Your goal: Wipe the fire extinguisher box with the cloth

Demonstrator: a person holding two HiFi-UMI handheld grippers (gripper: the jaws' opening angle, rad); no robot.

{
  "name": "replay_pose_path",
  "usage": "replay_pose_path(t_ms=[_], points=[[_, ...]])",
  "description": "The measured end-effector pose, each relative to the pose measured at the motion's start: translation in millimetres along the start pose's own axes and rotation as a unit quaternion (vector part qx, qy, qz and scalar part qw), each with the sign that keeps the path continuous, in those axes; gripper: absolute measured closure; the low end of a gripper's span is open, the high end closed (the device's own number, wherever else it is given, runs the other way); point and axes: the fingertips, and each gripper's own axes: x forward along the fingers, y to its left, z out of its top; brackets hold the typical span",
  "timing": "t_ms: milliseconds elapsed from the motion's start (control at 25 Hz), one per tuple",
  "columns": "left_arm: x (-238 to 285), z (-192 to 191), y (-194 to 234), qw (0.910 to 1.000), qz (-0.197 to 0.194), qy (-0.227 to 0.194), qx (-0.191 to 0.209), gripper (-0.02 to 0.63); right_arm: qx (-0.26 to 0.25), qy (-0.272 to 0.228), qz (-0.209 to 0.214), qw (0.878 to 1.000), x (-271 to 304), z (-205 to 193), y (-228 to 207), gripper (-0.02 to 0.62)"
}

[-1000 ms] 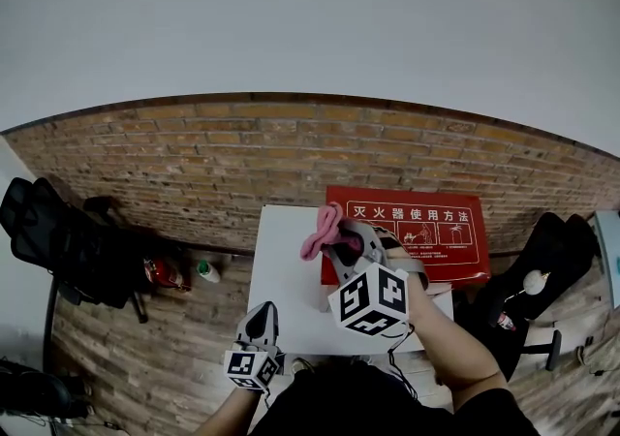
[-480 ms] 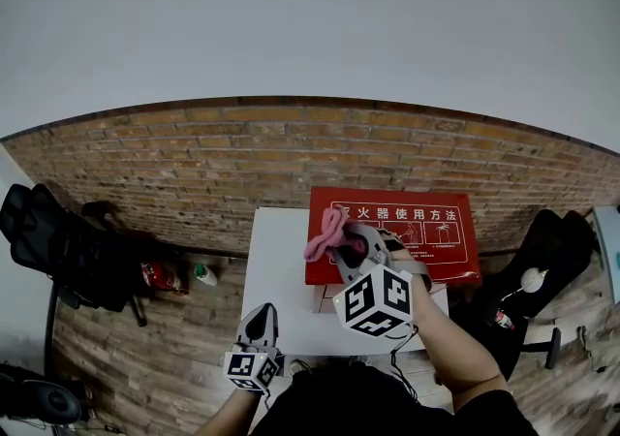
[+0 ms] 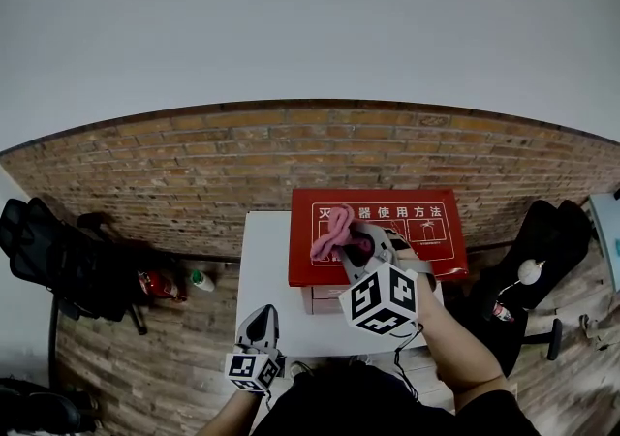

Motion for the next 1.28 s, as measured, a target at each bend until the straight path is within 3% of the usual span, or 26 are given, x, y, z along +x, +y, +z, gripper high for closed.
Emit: replay_pose_path(t_ms=[1280], points=[[43, 4, -51, 0.9985, -0.042, 0.015, 0.033, 0.589, 0.047, 0.017, -0.030, 0.998, -42, -70, -42, 0.511]])
